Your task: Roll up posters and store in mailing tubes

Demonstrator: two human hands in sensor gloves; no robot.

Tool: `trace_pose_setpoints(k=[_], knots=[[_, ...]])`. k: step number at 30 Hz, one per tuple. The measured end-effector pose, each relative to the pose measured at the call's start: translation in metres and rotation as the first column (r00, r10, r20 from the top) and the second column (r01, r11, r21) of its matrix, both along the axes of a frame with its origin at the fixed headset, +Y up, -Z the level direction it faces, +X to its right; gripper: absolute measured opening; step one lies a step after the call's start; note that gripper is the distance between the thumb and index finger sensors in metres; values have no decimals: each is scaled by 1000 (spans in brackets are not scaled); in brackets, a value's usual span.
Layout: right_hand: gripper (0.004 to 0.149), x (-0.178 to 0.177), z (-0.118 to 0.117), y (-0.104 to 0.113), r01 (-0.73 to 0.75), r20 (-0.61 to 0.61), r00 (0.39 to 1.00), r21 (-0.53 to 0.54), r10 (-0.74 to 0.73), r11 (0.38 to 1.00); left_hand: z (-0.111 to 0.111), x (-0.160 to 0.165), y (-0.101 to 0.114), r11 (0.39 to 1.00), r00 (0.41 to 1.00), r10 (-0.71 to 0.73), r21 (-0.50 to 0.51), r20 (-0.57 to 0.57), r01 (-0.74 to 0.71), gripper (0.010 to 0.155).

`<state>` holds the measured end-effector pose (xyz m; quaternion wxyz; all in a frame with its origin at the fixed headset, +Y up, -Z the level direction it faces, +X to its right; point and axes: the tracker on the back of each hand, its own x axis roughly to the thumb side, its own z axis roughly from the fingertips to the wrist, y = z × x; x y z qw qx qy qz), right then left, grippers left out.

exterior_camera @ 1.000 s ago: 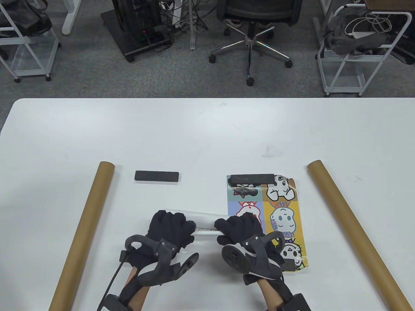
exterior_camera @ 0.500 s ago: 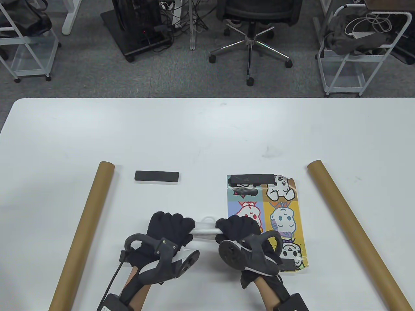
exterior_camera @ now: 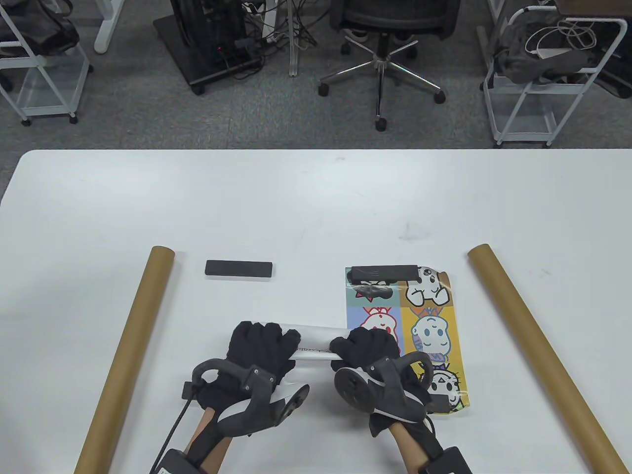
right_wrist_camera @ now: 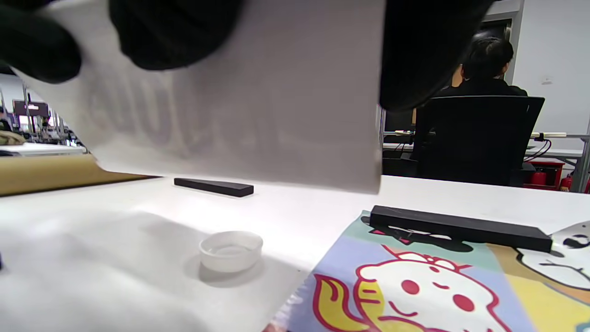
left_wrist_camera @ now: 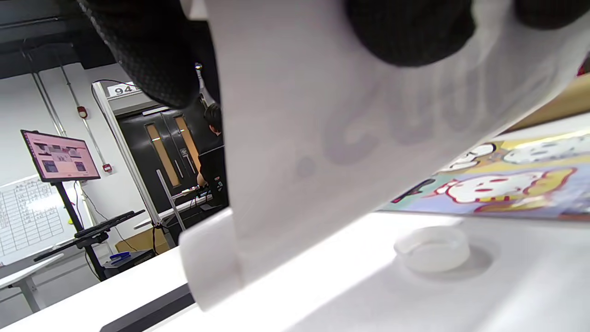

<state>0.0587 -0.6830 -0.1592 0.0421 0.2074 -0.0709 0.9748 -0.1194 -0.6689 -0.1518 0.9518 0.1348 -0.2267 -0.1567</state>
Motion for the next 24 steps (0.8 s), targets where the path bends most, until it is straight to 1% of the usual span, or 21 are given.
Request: trace_pose_setpoints(k=[3, 4, 6, 7, 9, 10, 12, 14, 16, 19, 21, 24], knots=[[54, 2, 0, 1, 20, 0, 1000, 11, -20, 1000, -1, -3, 0, 999, 1000, 30, 21, 8, -30, 61], [56, 2, 0, 1, 20, 1, 1000, 22, -20, 1000, -1, -4, 1, 999, 999, 36, 22, 6, -36, 60], [55, 2, -1, 2, 16, 3, 1000, 45, -16, 999, -2, -6, 1, 999, 999, 40, 36, 4, -40, 51], [55, 3, 0, 2, 10, 3, 1000, 52, -11, 999, -2, -6, 1, 999, 1000, 26, 34, -2, -26, 49], [53, 2, 0, 2, 6, 6, 1000, 56, -6, 998, -4, -7, -1, 1000, 1000, 16, 23, -12, -15, 48], [52, 2, 0, 2, 4, 5, 1000, 51, -4, 999, -5, -7, -2, 1000, 1000, 8, 1, -21, -8, 48], [50, -1, 0, 1, 9, 2, 1000, 9, -9, 1000, -7, -7, -4, 1000, 1000, 9, -20, -22, -10, 48], [50, -2, 0, 0, 8, -5, 1000, -71, -9, 997, -7, -8, -4, 1000, 1000, -15, -18, -20, 15, 45], [52, -3, 0, 0, 12, -18, 1000, -66, -13, 998, -6, -8, -4, 999, 999, -48, 12, -11, 48, 39], [46, -6, 1, 2, -22, -19, 1000, -27, 22, 999, -5, -7, -5, 999, 999, -53, -4, -8, 53, 29], [42, -6, 2, 1, -13, -13, 1000, -30, 12, 999, -4, -7, -5, 998, 998, -56, 7, -4, 56, 30], [42, -4, 2, 1, -11, 11, 1000, -5, 11, 1000, -1, -4, -4, 997, 998, -65, 45, 2, 65, 37]])
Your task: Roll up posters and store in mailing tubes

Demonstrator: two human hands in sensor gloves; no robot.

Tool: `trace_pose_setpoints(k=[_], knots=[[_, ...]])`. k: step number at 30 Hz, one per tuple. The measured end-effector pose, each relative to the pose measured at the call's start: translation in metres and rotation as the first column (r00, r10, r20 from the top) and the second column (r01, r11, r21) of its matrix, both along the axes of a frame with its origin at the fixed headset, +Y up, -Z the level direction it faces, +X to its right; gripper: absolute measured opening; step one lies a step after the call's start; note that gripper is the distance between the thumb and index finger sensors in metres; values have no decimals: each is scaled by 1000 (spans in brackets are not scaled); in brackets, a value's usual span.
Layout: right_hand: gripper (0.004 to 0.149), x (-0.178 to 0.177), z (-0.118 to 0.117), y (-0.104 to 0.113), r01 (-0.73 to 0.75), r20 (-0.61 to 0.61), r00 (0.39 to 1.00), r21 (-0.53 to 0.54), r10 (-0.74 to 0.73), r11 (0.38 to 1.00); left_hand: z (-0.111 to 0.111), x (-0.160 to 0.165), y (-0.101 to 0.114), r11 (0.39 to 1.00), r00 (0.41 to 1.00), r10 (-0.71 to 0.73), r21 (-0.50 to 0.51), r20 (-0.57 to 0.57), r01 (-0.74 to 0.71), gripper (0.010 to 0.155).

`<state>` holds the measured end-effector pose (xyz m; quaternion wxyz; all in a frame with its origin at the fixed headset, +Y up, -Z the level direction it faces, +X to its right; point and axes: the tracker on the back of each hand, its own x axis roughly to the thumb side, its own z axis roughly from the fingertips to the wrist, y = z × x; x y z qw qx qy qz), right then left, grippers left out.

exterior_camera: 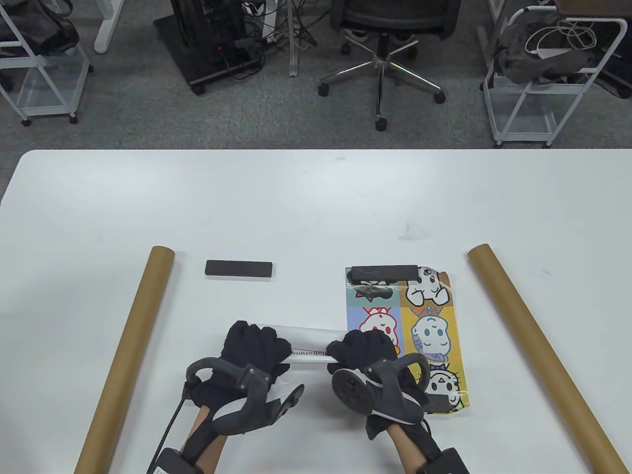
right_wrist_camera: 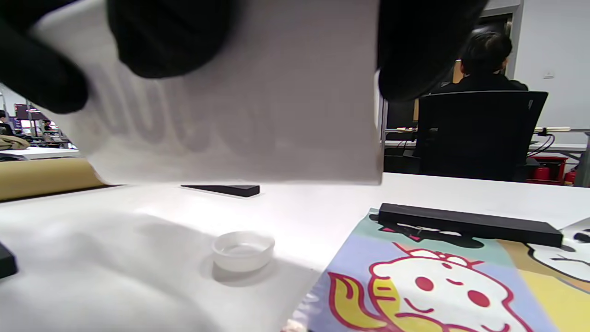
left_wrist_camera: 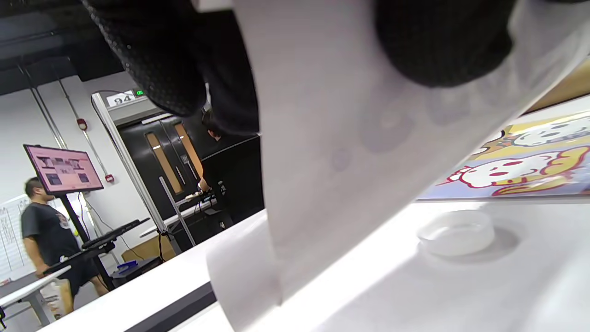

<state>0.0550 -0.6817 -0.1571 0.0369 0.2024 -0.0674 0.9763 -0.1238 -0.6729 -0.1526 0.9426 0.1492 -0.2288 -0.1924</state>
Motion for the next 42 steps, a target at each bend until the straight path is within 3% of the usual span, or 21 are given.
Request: trace_pose_setpoints(k=[10, 16, 23, 25, 29, 37, 42], knots=[[54, 8, -2, 1, 56, 14, 998, -2, -56, 998, 1, -1, 4, 995, 996, 92, -31, 9, -92, 58], [54, 10, -2, 3, 35, 42, 998, 64, -38, 997, -3, -5, 3, 992, 993, 118, -37, -9, -119, 53], [52, 5, -4, -1, 41, -2, 999, -38, -41, 998, -5, -6, 2, 994, 995, 102, -44, -19, -103, 51], [55, 4, -2, 0, 12, -7, 1000, -23, -12, 1000, -3, -5, 3, 997, 997, 78, -24, -11, -79, 49], [43, 1, 0, 1, -4, -7, 1000, -11, 4, 1000, -2, -3, 2, 999, 999, 51, -19, -14, -51, 40], [43, 7, -2, 1, 10, 38, 999, 0, -10, 1000, -2, -3, 3, 997, 997, 67, -20, -36, -68, 44], [51, 9, -3, 0, 15, 27, 1000, 0, -15, 1000, -3, -3, 0, 998, 998, 62, -23, -29, -62, 57]])
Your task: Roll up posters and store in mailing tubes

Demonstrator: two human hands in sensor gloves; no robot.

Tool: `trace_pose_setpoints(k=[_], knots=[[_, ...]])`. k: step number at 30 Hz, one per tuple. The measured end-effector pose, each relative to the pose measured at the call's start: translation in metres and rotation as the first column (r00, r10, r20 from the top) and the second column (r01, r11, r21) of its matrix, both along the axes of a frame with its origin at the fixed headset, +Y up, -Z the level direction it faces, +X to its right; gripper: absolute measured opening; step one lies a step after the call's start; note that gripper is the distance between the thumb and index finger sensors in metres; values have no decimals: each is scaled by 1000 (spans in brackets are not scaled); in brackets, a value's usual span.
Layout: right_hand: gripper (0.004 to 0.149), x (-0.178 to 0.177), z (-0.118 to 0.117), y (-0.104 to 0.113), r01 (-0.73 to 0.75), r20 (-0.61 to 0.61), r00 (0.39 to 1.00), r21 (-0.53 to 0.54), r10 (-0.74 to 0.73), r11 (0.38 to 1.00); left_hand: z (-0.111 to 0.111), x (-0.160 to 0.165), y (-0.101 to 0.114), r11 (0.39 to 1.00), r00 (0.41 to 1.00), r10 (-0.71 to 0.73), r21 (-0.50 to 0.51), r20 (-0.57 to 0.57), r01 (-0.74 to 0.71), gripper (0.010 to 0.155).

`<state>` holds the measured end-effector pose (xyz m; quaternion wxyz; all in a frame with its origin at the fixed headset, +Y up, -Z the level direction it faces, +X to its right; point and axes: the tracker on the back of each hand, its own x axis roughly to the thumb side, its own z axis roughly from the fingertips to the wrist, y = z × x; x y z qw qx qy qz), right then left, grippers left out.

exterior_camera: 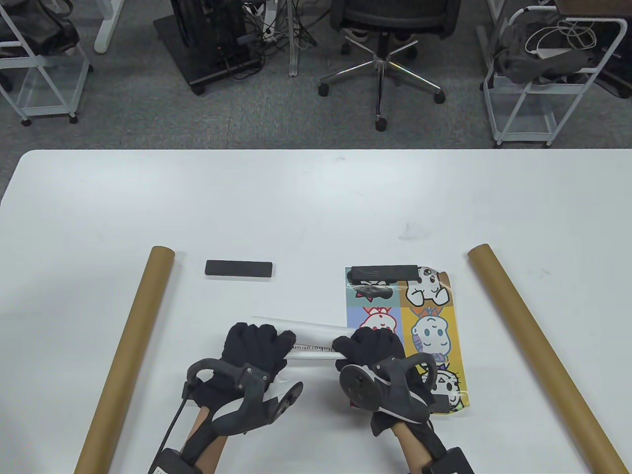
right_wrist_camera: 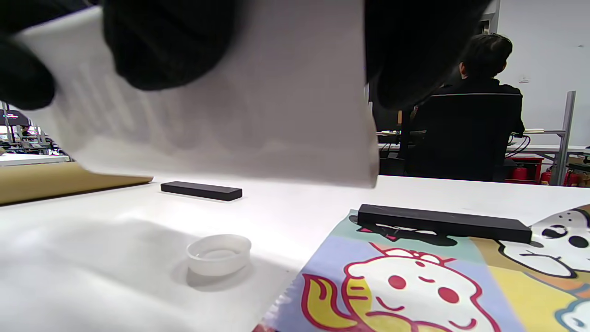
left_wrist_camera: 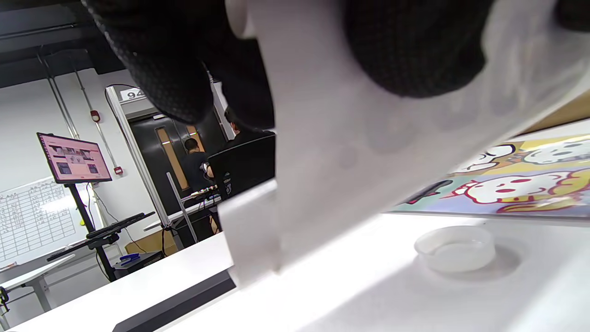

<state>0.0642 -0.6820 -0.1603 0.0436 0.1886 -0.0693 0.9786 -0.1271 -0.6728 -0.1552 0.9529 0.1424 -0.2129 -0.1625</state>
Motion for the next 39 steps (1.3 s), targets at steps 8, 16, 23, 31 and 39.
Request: trace_pose_setpoints(k=[8, 16, 23, 31, 39], knots=[[51, 1, 0, 2, 16, -6, 1000, 30, -15, 999, -2, 0, -2, 998, 1000, 16, -60, -7, -16, 47], [49, -6, 2, 4, -7, -27, 1000, -31, 7, 1000, -1, 1, -2, 999, 1000, -29, -29, 4, 29, 35], [41, -7, 4, 4, -70, -5, 998, 24, 70, 997, 1, 2, -1, 999, 999, -52, 3, 13, 52, 35], [43, -4, 3, 4, -4, 2, 1000, 7, 4, 1000, 2, 3, 2, 1000, 1000, -22, -2, 9, 22, 49], [53, 0, 3, 5, 8, 12, 1000, 41, -9, 999, 3, 1, 5, 999, 998, 51, 11, 23, -52, 62]])
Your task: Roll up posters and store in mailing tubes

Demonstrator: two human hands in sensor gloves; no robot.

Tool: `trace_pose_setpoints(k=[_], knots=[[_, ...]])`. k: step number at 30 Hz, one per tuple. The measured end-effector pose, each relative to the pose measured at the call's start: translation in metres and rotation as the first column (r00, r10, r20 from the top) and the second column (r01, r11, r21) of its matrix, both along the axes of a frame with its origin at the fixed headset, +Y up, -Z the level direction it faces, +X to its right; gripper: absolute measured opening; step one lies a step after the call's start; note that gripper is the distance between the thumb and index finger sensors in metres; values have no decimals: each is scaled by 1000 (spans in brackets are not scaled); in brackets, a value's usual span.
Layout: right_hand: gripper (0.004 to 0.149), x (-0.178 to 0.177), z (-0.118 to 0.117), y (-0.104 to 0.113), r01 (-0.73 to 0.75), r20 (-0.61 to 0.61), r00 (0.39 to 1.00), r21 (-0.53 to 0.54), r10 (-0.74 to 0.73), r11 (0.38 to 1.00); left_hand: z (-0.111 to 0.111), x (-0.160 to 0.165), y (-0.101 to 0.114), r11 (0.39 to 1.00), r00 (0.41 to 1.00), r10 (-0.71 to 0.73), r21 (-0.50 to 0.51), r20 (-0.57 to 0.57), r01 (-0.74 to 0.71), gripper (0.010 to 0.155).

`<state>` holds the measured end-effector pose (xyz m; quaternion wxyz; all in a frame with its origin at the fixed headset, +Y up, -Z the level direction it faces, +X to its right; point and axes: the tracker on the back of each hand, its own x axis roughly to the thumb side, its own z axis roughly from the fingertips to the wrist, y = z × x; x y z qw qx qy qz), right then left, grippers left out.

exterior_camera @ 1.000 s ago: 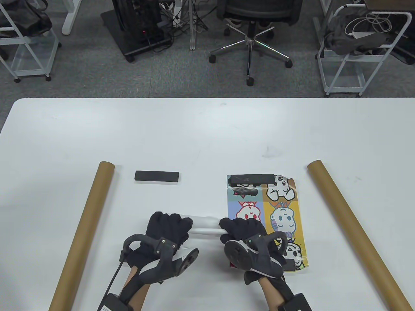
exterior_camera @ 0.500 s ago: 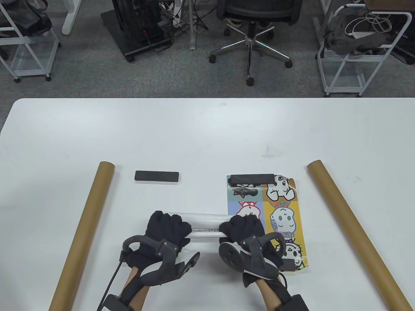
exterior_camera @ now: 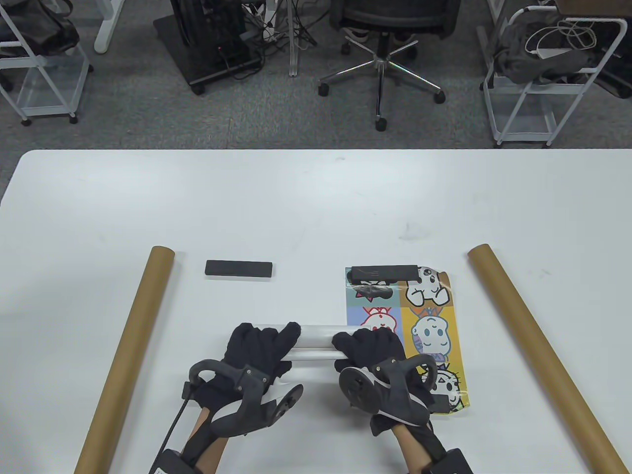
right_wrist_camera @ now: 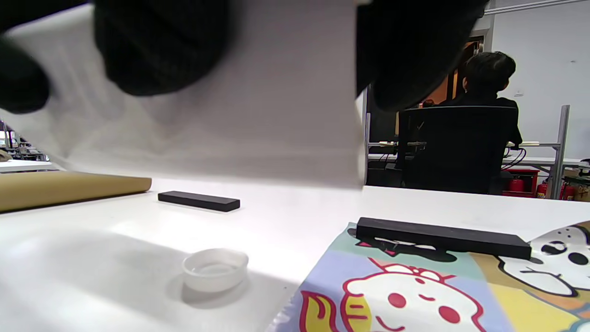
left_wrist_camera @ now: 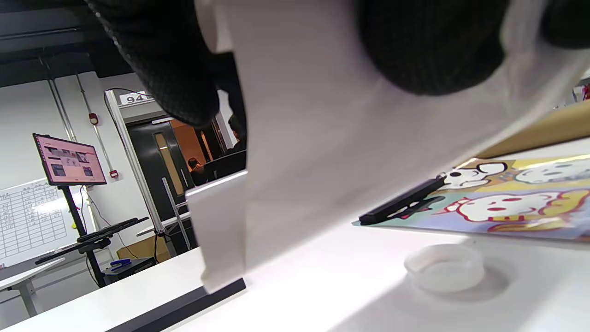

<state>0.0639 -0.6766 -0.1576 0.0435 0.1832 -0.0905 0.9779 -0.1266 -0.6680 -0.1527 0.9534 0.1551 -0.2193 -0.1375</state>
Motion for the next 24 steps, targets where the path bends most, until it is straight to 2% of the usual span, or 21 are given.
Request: trace_pose_setpoints(k=[4, 12, 24], knots=[[54, 1, -1, 0, 10, -2, 1000, -9, -10, 1000, -1, -1, -2, 1000, 1000, -11, -10, -2, 11, 50], [45, 0, -1, -3, 3, 1, 1000, -24, -3, 1000, -1, 0, -4, 999, 1000, -23, -27, -7, 23, 51], [52, -1, -1, -2, 27, -29, 999, -22, -28, 999, -1, -1, -1, 999, 999, -40, -18, -24, 40, 47]])
